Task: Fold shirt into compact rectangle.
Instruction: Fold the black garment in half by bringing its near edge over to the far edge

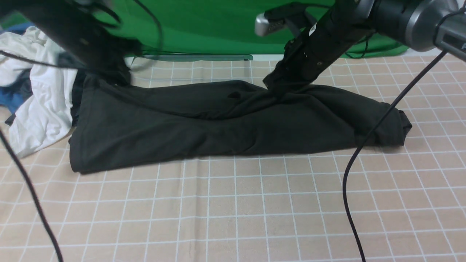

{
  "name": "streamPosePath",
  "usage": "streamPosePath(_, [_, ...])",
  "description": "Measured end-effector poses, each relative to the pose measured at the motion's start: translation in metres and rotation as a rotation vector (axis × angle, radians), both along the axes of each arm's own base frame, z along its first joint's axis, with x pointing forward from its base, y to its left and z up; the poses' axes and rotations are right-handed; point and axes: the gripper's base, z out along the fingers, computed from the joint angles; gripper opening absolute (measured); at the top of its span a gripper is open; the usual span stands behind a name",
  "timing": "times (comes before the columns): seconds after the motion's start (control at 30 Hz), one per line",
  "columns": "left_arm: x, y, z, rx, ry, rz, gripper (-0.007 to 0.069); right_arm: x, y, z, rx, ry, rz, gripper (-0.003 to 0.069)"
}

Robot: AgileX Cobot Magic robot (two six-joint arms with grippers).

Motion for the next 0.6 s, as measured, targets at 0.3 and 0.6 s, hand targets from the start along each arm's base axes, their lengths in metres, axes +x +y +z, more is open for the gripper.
streamPosePath(0.3, [-0.009, -0.116, -0.056, -0.038, -0.025, -0.251, 0.0018, 0.001, -0.033, 0.025, 0.010, -0.015, -0.055, 0.0035])
streamPosePath(0.6, [0.014, -0.136, -0.103, -0.035, -0.040, -0.220, 0.0018, -0.013, -0.056, 0.075, 0.039, -0.108, -0.091, 0.0035])
